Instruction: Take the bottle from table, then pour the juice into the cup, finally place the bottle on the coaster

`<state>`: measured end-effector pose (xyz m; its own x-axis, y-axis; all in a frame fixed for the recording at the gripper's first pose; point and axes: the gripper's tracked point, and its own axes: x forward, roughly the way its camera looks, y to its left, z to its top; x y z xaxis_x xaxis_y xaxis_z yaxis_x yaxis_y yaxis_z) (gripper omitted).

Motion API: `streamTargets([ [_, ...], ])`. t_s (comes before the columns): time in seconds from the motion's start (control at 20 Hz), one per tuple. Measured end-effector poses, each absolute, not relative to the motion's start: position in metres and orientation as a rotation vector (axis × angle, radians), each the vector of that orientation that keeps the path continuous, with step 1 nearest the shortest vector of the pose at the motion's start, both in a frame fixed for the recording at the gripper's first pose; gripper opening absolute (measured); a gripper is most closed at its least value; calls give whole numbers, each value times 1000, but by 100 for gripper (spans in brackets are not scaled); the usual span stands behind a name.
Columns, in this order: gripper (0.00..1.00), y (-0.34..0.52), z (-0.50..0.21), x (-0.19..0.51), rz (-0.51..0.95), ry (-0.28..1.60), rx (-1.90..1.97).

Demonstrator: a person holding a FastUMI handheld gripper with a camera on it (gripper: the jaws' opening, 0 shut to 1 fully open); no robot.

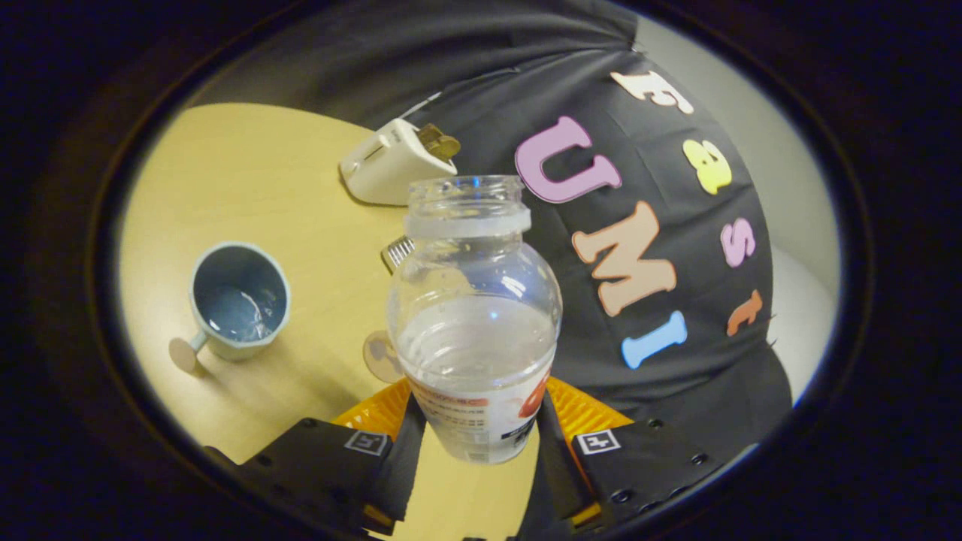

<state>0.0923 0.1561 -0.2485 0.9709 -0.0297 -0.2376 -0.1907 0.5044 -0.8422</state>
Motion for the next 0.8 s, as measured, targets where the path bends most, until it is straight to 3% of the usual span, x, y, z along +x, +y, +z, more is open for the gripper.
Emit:
streamTargets([
  [0.4,75,143,-235,135,75,325,-588],
  [0.8,76,150,-272,192,109,359,-181],
])
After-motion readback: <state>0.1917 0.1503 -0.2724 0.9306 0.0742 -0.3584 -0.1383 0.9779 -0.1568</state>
